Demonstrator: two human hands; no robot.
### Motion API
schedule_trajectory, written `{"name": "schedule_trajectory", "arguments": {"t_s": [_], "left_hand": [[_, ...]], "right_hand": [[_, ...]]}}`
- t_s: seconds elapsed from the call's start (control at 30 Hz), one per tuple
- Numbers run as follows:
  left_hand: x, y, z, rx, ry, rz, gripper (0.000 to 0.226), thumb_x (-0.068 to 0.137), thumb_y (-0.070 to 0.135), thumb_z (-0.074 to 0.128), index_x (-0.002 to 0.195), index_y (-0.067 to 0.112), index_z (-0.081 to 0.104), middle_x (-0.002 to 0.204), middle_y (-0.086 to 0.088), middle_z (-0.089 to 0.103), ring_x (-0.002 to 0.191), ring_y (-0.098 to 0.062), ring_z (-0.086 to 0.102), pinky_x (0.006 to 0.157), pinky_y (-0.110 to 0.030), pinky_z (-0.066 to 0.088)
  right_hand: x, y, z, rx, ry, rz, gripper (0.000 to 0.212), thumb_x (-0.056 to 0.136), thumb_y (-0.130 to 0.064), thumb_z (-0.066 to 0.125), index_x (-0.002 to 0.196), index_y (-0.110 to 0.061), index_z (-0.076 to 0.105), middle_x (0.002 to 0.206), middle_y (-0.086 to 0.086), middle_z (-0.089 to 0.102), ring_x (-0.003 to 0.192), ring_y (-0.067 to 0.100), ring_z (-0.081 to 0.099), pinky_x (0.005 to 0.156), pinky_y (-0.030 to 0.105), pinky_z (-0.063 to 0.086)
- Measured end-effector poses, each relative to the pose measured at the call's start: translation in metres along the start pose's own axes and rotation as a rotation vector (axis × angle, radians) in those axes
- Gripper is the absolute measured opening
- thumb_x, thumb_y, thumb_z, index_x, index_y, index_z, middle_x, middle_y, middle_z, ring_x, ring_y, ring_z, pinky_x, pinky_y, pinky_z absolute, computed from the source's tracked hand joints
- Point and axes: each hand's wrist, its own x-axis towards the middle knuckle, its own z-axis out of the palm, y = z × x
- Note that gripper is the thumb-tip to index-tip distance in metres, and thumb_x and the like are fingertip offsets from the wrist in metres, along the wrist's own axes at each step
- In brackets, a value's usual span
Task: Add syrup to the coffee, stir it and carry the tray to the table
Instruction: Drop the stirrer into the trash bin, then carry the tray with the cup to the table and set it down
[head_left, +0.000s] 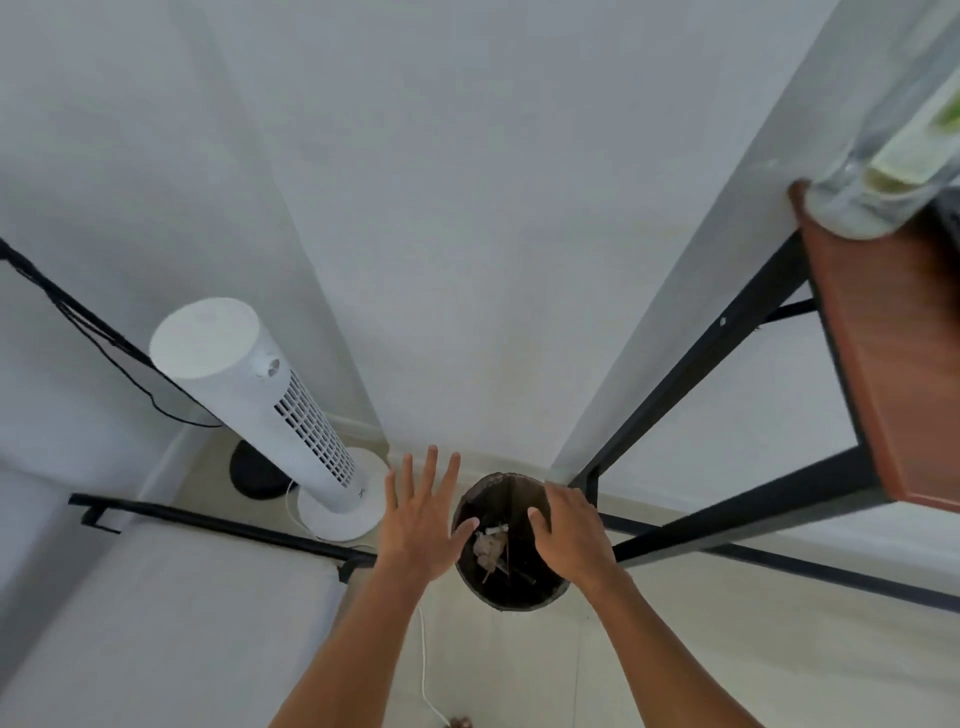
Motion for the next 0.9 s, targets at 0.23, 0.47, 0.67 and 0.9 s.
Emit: {"name": "schedule_trajectory", "arguments": {"t_s": [0.23,0.47,0.67,0.9], "left_hand": [[-0.070,0.007,-0.113,0.094,0.106,-0.004,0.075,0.105,0.058,0.021,0.163,0.026,-0.016,0.173,-0.007,-0.018,0.159,-0.036,-0.014,0.128,-0.051,-0.006],[-0.108,0.015,-0.223,0.104,0.288,-0.034,0.073,0.104,0.061,0.014,0.164,0.026,-0.012,0.173,-0.007,-0.016,0.159,-0.037,-0.013,0.129,-0.051,-0.004],[-0.127,0.071,-0.278,0.084,0.405,-0.017,0.074,0.104,0.062,0.017,0.164,0.027,-0.007,0.174,-0.007,-0.011,0.160,-0.037,-0.010,0.129,-0.052,-0.005],[-0.148,0.177,-0.309,0.033,0.468,0.012,0.071,0.105,0.059,0.015,0.165,0.027,-0.005,0.175,-0.006,-0.009,0.160,-0.037,-0.008,0.129,-0.053,-0.004]], "right_hand": [[-0.067,-0.051,-0.115,-0.073,0.043,-0.034,0.072,0.107,-0.056,0.023,0.166,-0.016,0.012,0.173,0.014,0.016,0.162,0.033,0.006,0.131,0.051,0.005],[-0.110,-0.088,-0.243,-0.111,0.257,-0.141,0.072,0.107,-0.059,0.020,0.165,-0.017,0.016,0.173,0.014,0.018,0.162,0.035,0.006,0.130,0.052,0.003],[-0.150,-0.071,-0.312,-0.132,0.349,-0.199,0.072,0.107,-0.058,0.023,0.165,-0.015,0.018,0.172,0.017,0.020,0.161,0.035,0.007,0.131,0.052,0.004],[-0.201,-0.001,-0.373,-0.129,0.443,-0.228,0.070,0.107,-0.056,0.025,0.163,-0.015,0.023,0.171,0.014,0.022,0.161,0.034,0.009,0.131,0.054,0.006]]}}
